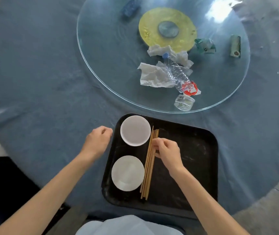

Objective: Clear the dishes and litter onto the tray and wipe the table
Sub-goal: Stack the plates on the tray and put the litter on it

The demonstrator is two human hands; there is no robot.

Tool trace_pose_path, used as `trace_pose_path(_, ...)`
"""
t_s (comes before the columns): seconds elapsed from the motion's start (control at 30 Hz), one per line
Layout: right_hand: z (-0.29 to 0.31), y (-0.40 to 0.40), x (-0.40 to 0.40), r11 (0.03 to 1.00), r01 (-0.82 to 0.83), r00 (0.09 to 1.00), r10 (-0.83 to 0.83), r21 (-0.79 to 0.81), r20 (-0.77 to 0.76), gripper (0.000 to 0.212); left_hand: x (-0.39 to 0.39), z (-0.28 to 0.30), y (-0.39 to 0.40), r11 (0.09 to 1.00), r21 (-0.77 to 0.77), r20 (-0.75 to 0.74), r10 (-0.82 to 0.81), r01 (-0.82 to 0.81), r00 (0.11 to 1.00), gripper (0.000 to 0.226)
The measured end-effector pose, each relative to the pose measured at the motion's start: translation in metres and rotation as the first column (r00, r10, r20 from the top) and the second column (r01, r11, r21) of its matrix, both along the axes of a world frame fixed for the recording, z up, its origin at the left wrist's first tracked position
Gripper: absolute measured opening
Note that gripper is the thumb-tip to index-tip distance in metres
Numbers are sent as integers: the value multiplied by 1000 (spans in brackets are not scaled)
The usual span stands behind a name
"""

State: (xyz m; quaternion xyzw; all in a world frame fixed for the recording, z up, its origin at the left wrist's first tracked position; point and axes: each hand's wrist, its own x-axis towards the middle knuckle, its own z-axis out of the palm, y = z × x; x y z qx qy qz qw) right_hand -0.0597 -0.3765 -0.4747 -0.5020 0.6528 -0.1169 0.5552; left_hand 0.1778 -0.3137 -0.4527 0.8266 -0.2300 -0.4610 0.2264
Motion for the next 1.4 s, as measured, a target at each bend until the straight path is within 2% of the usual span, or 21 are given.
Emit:
trace_pose_path(0.17,14,-96,-16,985,55,998,-55,-165,6,21,19,10,-129,969,-114,232,-186,217,955,27)
trace_pose_path(0.43,6,-303,-15,894,-32,974,-72,-447,-214,28,-9,-26,-295,760,-118,438,-538,639,720,60)
trace_pose_path(0.6,-28,-396,10,884,-162,948,16,-439,-318,42,-37,-66,-340,667,-2,527,-633,745,568,77)
trace_pose_path(0.7,-46,-419,26,883,-288,910,131,-371,-393,52,-41,-85,-344,662,16,622,-593,749,511,67)
trace_pose_path(0.8,-64,-426,31,864,-351,875,165,-361,-455,43,-32,-102,-340,659,-115,687,-488,743,539,39)
trace_pose_path(0.87,-72,-429,29,855,-322,892,130,-407,-433,37,-26,-108,-336,648,-215,700,-420,731,578,20)
trace_pose_path(0.93,-73,-428,25,860,-272,915,92,-431,-394,33,-22,-109,-332,646,-255,682,-407,719,607,13)
trace_pose_path(1.03,-63,-422,13,860,-130,952,-31,-493,-304,31,-18,-103,-325,682,-286,649,-379,673,660,11)
trace_pose_path(1.17,-31,-400,-4,793,-48,960,-131,-608,-246,31,-14,-81,-310,717,-334,647,-298,612,702,11)
trace_pose_path(1.3,4,-358,-21,752,-11,977,-131,-659,-167,31,-24,-48,-287,684,-436,629,-234,585,741,12)
trace_pose_path(1.4,26,-313,-39,750,7,986,-116,-661,-121,29,-44,-21,-259,640,-499,607,-223,584,763,24)
